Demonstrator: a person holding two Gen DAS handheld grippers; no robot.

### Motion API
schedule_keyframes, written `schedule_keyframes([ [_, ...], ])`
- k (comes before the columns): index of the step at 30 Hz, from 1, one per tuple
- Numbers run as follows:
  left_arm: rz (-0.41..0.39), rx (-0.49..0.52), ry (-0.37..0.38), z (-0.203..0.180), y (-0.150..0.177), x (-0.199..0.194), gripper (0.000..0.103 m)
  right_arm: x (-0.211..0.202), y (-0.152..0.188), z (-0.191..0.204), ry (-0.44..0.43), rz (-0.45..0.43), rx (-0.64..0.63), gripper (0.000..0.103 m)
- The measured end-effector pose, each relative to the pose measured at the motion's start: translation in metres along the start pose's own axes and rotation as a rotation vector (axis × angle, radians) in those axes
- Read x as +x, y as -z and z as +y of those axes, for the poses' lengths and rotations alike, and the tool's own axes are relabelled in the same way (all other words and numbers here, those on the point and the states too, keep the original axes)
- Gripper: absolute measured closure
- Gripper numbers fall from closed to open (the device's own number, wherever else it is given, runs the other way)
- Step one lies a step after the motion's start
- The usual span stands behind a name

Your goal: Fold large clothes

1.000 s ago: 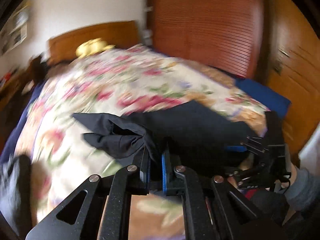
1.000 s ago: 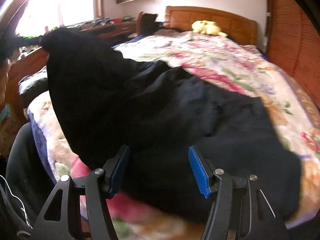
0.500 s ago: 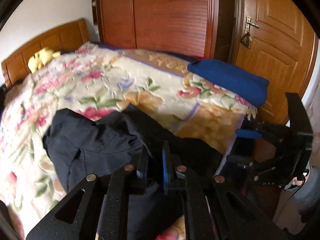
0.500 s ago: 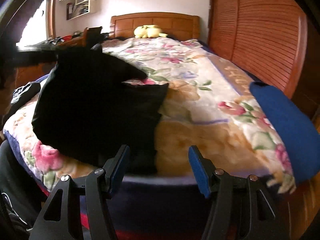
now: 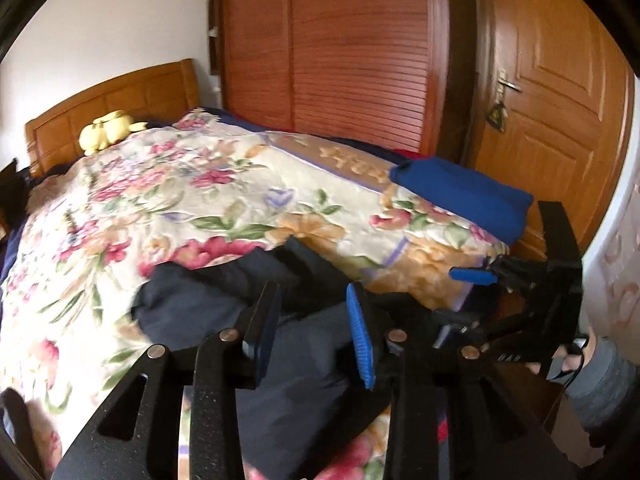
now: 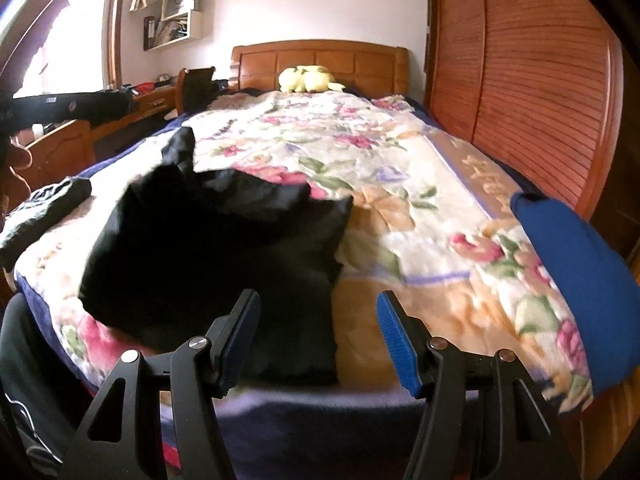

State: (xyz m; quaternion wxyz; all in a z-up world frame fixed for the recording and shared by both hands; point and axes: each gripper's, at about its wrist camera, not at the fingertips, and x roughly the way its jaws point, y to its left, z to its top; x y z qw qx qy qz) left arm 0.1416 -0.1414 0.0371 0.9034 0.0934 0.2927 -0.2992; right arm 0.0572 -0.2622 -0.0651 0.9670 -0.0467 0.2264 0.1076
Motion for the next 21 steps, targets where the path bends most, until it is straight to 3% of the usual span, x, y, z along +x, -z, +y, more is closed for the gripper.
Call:
schedule_keyframes([
  [13,0.035,-0.2,-0.183,0.1,0.082,-0.028,0.065,0.015,-0.069,0.043,-0.061,-0.079,-0.139,0.04],
  [21,0.059,-0.279,-0.24,0.129,0.118,-0.025,0.065,0.053,-0.095,0.078,-0.157,-0.01,-0.22,0.04],
])
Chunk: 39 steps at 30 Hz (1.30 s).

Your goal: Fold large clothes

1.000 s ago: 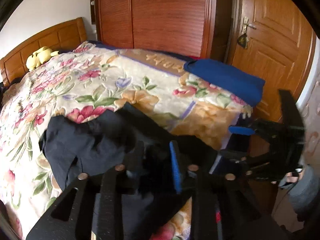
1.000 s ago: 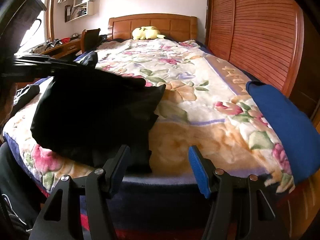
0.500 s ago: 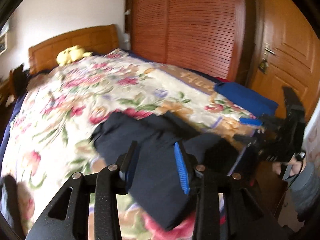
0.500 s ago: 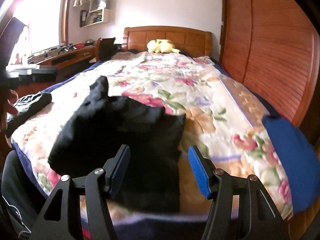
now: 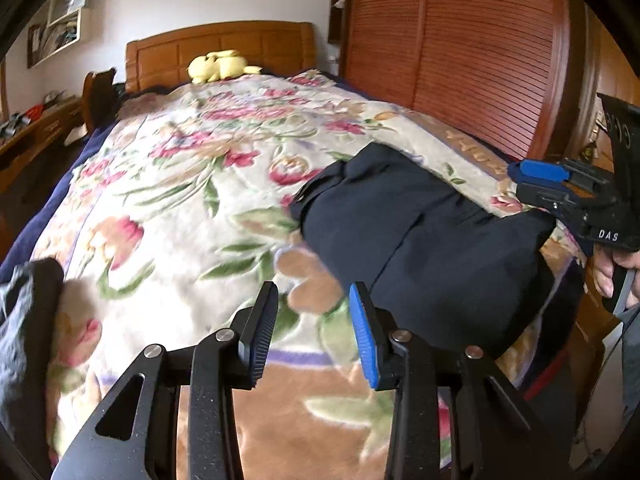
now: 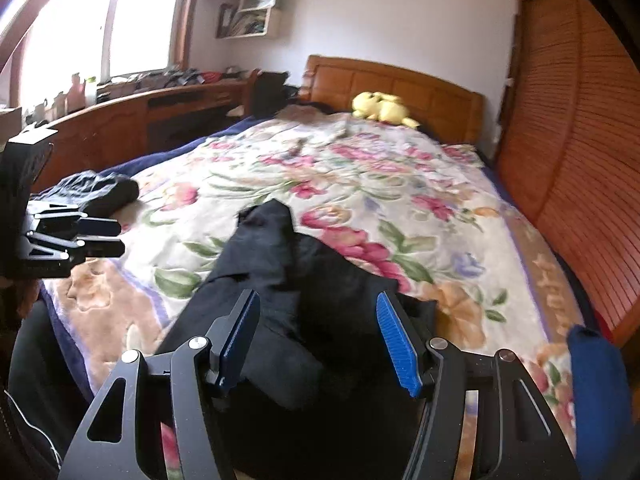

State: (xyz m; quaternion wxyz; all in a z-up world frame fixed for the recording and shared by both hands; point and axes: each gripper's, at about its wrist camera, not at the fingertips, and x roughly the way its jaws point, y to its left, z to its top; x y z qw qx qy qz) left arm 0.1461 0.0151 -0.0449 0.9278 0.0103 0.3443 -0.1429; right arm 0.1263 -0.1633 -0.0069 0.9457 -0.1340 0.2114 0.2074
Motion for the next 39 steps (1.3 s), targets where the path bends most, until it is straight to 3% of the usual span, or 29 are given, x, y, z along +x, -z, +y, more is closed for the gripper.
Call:
schedule_keyframes([
  [14,0.053,-0.067,-0.026,0.024,0.036,0.016,0.065,0.054,-0.005,-0.003,-0.072,0.16,0.001,0.04],
  [27,0.085,-0.065,0.002,0.015,0.048,0.025,0.065,0.09,0.008,-0.032,-0.179,0.271,0.138,0.041],
  [28,0.088,-0.062,0.007,0.013,0.047,0.027,0.065,0.091,0.009,-0.032,-0.195,0.267,0.143,0.047],
  [29,0.089,-0.058,0.018,0.012,0.046,0.028,0.065,0.089,0.01,-0.033,-0.205,0.261,0.133,0.071],
  [30,0.091,-0.054,0.035,0.01,0.044,0.03,0.065,0.086,0.011,-0.032,-0.213,0.251,0.121,0.084],
  [33,0.087,-0.036,0.067,0.0,0.033,0.036,0.065,0.066,0.011,-0.034,-0.192,0.19,0.1,0.092],
  [39,0.049,0.013,0.122,-0.028,0.002,0.046,0.065,0.022,0.016,-0.071,-0.063,0.101,0.125,0.094],
])
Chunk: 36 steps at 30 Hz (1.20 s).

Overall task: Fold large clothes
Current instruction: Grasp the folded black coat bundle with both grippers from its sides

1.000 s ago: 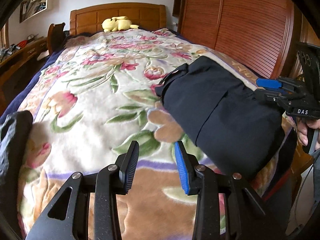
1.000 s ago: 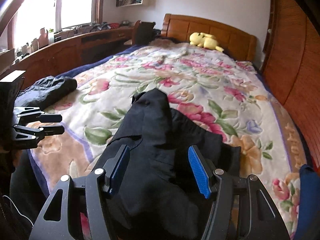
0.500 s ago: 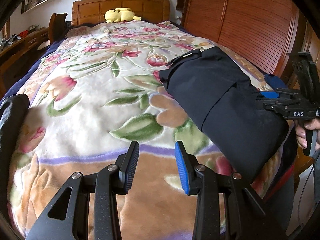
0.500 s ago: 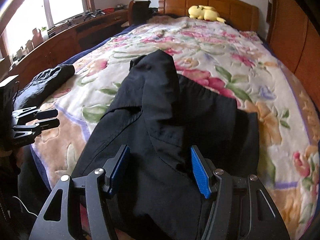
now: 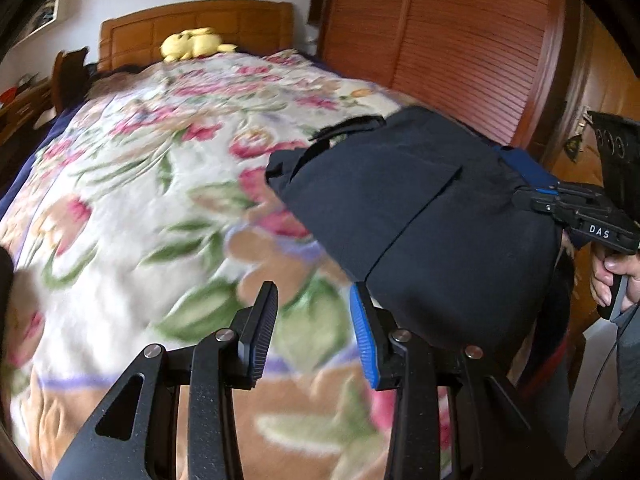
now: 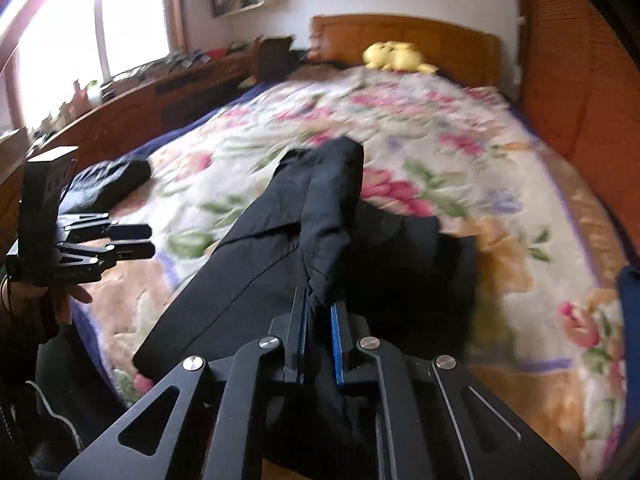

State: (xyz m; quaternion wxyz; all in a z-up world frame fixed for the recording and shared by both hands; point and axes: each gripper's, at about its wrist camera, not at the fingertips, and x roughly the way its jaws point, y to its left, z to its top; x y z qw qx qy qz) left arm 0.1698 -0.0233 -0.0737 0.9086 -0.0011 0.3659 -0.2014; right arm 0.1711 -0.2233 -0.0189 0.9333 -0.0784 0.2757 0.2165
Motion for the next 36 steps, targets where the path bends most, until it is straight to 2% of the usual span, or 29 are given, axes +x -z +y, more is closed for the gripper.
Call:
schedule_keyframes([
  [4,-0.011,0.039,0.025,-0.018,-0.021,0.011,0.063,-0.005,0.015,-0.029,0.117,0.021,0.025,0.094],
  [6,-0.01,0.049,0.034,-0.024,-0.028,0.018,0.063,0.008,0.031,-0.043,0.158,0.075,0.039,0.094],
  [9,-0.001,0.06,0.049,-0.031,-0.038,0.03,0.063,0.024,0.051,-0.051,0.124,0.117,0.085,0.094],
  [22,0.105,0.073,0.017,-0.028,-0.075,0.123,0.056,0.029,0.063,-0.051,0.103,0.092,0.113,0.092],
  [24,0.112,0.067,0.004,-0.026,-0.08,0.135,0.049,0.029,0.065,-0.053,0.094,0.085,0.123,0.092],
  [28,0.151,0.071,-0.058,-0.019,-0.087,0.165,0.026,0.028,0.067,-0.054,0.086,0.078,0.129,0.091],
  [32,0.174,0.045,-0.035,-0.012,-0.095,0.186,0.019,0.027,0.07,-0.057,0.074,0.069,0.136,0.091],
  [34,0.18,0.048,-0.059,-0.009,-0.098,0.198,0.0,0.026,0.072,-0.055,0.075,0.067,0.136,0.091],
  [36,0.189,0.039,-0.052,-0.005,-0.101,0.206,0.0,0.024,0.073,-0.054,0.079,0.065,0.134,0.091],
])
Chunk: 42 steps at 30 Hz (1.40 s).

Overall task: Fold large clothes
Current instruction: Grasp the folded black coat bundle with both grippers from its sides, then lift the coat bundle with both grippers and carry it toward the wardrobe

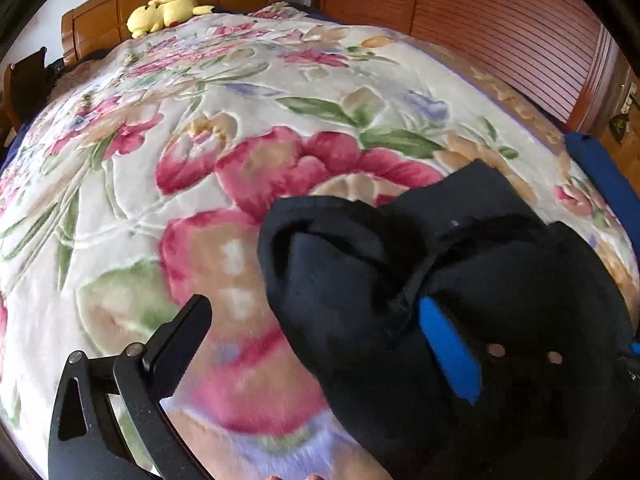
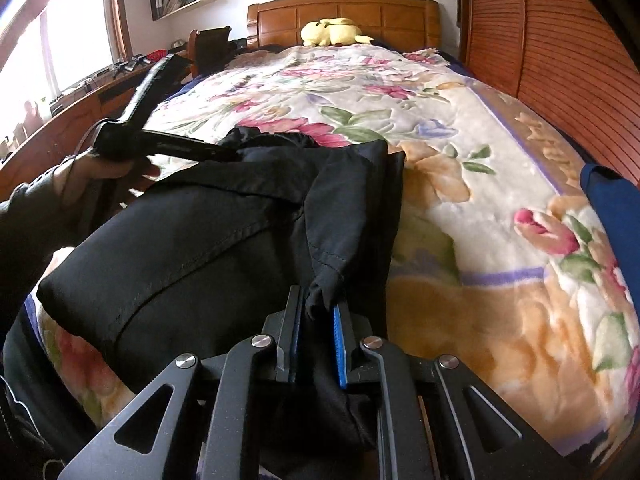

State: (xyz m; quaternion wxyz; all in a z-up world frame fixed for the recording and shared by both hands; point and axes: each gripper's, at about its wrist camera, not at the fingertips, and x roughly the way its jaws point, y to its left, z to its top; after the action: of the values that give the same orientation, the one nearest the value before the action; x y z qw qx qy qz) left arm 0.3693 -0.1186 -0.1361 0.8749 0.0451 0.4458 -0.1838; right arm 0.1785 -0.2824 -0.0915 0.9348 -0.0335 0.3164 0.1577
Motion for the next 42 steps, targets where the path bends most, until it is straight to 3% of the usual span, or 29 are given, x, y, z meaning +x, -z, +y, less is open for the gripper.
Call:
schedule_keyframes([
  [7,0.025,-0.044,0.055,0.006,-0.005,0.01,0.0,-0.013,0.003,0.004,0.041,-0.013,0.018,0.081],
  [12,0.033,-0.051,0.054,0.009,-0.007,0.003,0.0,-0.038,0.01,-0.001,0.092,-0.037,0.055,0.052],
  [14,0.02,-0.051,0.053,0.011,-0.009,-0.004,0.0,-0.05,0.017,-0.003,0.098,-0.044,0.076,0.049],
  [21,-0.065,-0.059,0.053,0.021,-0.017,-0.03,0.0,-0.074,0.04,-0.003,0.122,-0.007,0.066,0.048],
  [29,-0.022,-0.038,-0.016,0.025,-0.022,-0.008,0.0,-0.059,0.043,0.0,0.065,0.032,0.1,0.048],
  [34,-0.005,-0.028,-0.017,0.027,-0.023,0.003,0.001,-0.048,0.045,0.006,0.039,0.048,0.116,0.048],
  [36,-0.013,-0.011,-0.01,0.024,-0.022,0.004,0.011,-0.046,0.046,0.005,0.03,0.042,0.127,0.048],
  [40,-0.019,0.022,0.036,0.014,-0.02,0.004,0.048,-0.042,0.048,0.004,-0.005,0.037,0.15,0.048],
  [42,-0.019,0.045,0.031,0.009,-0.019,0.004,0.056,-0.039,0.049,0.005,-0.022,0.04,0.158,0.048],
])
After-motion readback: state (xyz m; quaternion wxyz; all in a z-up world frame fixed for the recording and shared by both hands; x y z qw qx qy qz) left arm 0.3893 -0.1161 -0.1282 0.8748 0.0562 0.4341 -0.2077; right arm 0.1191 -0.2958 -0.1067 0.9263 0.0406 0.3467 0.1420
